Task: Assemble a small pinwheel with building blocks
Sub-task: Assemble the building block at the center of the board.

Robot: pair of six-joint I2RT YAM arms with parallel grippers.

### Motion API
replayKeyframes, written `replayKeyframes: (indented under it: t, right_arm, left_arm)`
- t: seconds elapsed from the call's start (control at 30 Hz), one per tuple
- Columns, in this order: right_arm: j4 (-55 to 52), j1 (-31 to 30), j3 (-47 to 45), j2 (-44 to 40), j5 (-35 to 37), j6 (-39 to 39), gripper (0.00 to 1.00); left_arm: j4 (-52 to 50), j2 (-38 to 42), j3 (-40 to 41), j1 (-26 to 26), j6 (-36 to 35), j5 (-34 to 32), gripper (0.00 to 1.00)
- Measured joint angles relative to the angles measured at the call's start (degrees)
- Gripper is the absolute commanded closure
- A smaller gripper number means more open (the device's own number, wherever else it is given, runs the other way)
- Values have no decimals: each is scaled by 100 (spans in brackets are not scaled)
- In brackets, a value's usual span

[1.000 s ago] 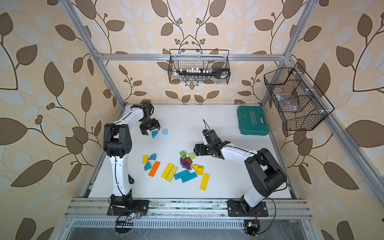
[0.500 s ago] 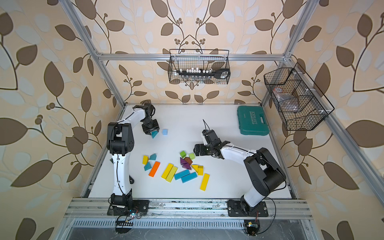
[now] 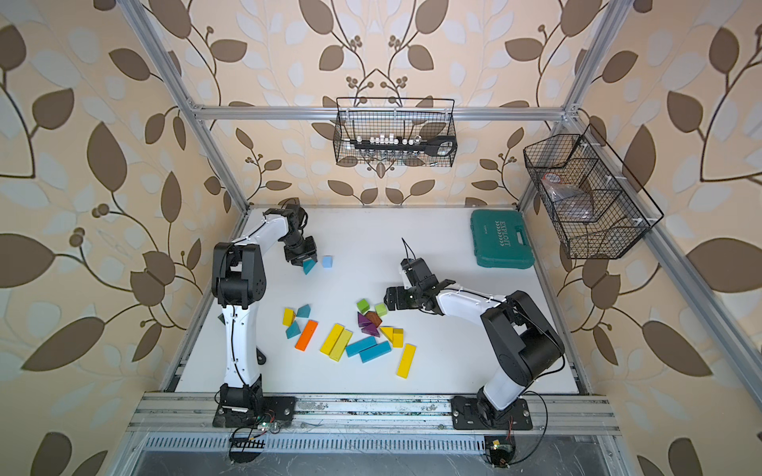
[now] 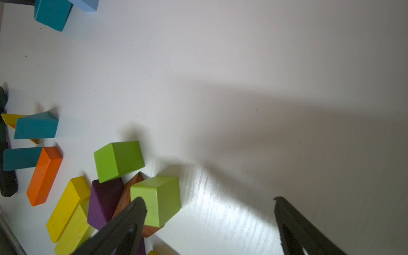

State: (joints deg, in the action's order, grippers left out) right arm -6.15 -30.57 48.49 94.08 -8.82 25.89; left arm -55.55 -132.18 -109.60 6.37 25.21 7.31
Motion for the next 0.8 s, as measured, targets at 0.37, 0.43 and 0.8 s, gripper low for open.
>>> replayKeyframes:
  t: [0.37, 0.43, 0.8]
  right_arm:
    - [-4, 0, 0, 46, 0, 0, 8]
    - [-2, 0, 0, 46, 0, 0, 8]
    - [0, 0, 0, 46, -11, 4, 9]
  left_arm:
    - [-7, -81, -118, 7, -282, 273, 33]
    - [-4, -81, -118, 7, -280, 348, 32]
    - [234, -57, -74, 7, -153, 813, 22]
